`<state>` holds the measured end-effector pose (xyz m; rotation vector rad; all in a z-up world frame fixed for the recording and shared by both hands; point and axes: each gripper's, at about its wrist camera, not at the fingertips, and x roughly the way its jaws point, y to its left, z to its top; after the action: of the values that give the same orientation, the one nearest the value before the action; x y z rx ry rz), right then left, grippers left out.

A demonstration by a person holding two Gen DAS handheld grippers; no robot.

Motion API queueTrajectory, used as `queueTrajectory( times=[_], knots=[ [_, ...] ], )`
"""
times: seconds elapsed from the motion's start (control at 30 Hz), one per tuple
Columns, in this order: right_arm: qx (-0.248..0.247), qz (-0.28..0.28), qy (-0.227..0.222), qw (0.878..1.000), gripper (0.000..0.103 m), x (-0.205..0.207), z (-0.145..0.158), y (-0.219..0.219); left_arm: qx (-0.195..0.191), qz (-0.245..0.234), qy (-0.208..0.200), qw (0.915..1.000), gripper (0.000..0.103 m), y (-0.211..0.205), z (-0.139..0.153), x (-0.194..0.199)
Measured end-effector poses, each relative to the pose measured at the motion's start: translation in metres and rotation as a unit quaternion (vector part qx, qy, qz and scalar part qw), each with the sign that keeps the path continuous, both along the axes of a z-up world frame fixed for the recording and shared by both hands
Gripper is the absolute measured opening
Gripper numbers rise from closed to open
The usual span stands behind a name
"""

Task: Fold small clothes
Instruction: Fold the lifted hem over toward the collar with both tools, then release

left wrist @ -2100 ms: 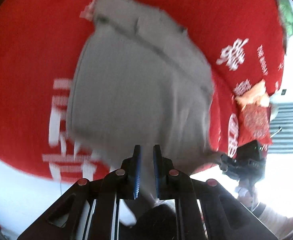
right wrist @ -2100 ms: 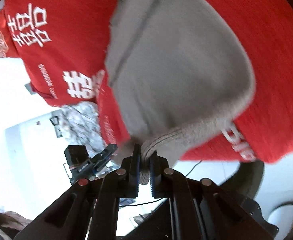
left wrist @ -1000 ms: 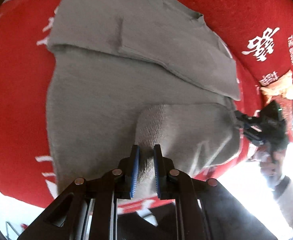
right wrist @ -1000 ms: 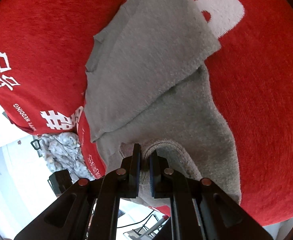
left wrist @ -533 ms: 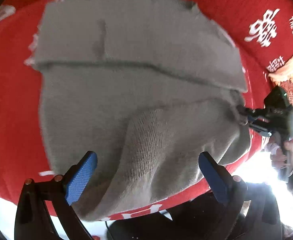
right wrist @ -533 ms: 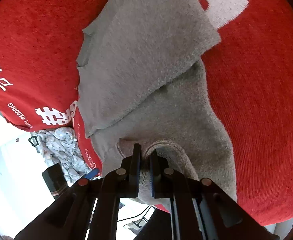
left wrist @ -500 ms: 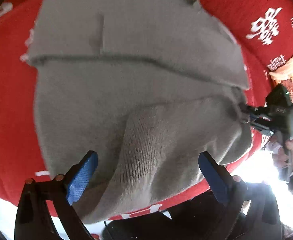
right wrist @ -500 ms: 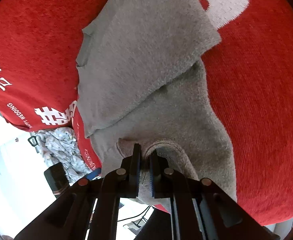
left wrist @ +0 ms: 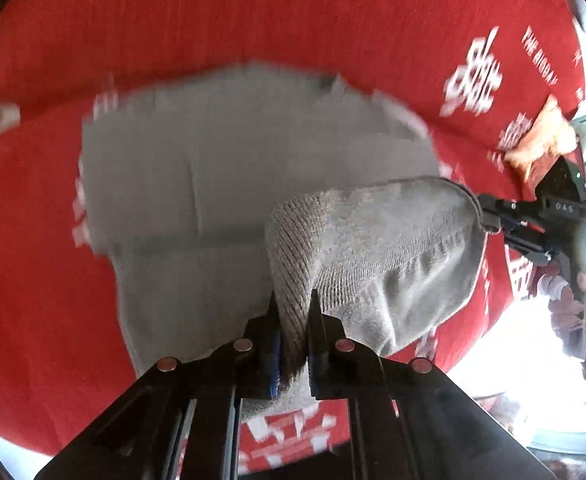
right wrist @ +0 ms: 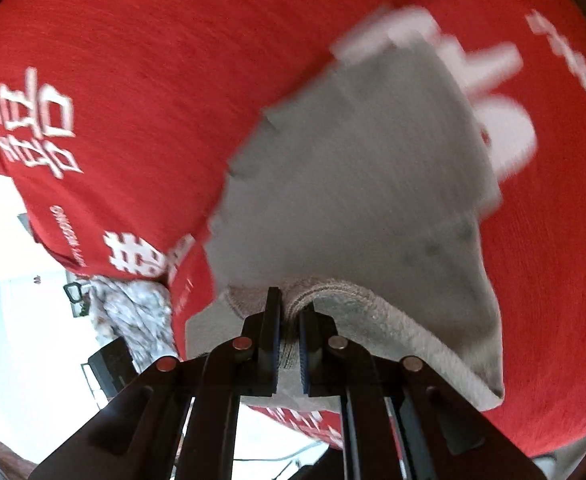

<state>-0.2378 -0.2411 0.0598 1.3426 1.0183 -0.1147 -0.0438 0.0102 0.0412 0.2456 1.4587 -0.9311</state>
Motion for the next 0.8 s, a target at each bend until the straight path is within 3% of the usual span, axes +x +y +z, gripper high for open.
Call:
queueTrajectory(
  times=[0.1,0.2,0.27,0.33,0.43,0.53,0.57,0.67,0.73,0.8],
  knots=[
    [-0.028,-0.003,-0.017,0.999,0.008,0.032,0.015,-0.026,-0.021,0.005,-0.043,0.9988,0.011,-0.023,0.014,0.032],
    [-0.042,-0.007,-0.017,0.999,0.008,0.061,0.007,-0.048,-0.021,0.013,-0.094,0.9953,0.011,-0.051,0.011,0.065],
    [-0.044,-0.013,-0.004,0.999,0.008,0.081,-0.010,-0.060,-0.001,0.026,-0.132,0.9910,0.011,-0.061,-0.003,0.085],
    [-0.040,-0.023,0.020,0.999,0.008,0.099,-0.036,-0.071,0.045,0.044,-0.167,0.9839,0.011,-0.077,-0.025,0.102],
    [-0.039,-0.032,0.060,0.997,0.008,0.114,-0.074,-0.078,0.095,0.068,-0.164,0.9796,0.011,-0.077,-0.057,0.123],
    [-0.026,-0.049,0.092,0.994,0.014,0.114,-0.100,-0.079,0.103,0.099,-0.136,0.9803,0.011,-0.058,-0.068,0.137],
    [-0.020,-0.059,0.094,0.994,0.023,0.112,-0.102,-0.079,0.100,0.107,-0.132,0.9804,0.015,-0.050,-0.067,0.140],
    [-0.022,-0.070,0.082,0.994,0.046,0.104,-0.091,-0.076,0.098,0.130,-0.131,0.9779,0.080,-0.022,-0.063,0.152],
    [-0.047,-0.047,0.081,0.995,0.046,0.104,-0.076,-0.067,0.089,0.136,-0.139,0.9769,0.081,-0.005,-0.058,0.155],
    [-0.075,-0.003,0.078,0.994,0.046,0.109,-0.063,-0.051,0.098,0.125,-0.119,0.9801,0.081,-0.001,-0.064,0.161]
  ],
)
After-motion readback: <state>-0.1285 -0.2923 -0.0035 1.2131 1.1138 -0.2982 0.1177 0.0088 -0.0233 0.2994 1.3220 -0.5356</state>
